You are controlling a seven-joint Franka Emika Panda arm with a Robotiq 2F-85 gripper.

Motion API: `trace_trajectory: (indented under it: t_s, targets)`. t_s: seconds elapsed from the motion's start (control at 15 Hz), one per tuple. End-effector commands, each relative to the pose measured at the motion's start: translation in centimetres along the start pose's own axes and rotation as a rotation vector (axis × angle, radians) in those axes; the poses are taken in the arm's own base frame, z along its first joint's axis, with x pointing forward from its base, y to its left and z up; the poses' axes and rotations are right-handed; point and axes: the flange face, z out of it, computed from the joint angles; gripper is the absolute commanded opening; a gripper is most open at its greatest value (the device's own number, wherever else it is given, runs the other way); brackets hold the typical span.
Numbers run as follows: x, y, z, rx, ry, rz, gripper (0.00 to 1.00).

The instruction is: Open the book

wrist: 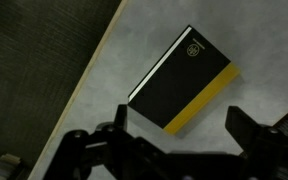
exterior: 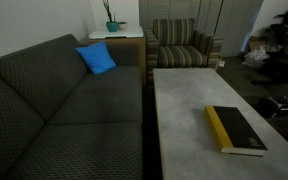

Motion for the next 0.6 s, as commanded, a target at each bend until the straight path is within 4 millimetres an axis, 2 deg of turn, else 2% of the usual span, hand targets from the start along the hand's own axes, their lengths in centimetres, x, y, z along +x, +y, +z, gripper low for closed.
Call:
trace_trajectory:
  t_s: [0.0,0.2,0.33,0.47,0.53]
  targets:
    - [-0.4,3.6,6.9,0.122,-0.095,0.068,1.0]
    - [-0.5,5.9,11.8,0.175,-0.154,0.134,1.0]
    - [0.4,6.8,14.2,0.176,-0.171,0.171,1.0]
    - [1.7,7.0,15.5,0.18,-0.182,0.203,1.0]
    - [0.2,6.4,14.5,0.172,-0.165,0.182,1.0]
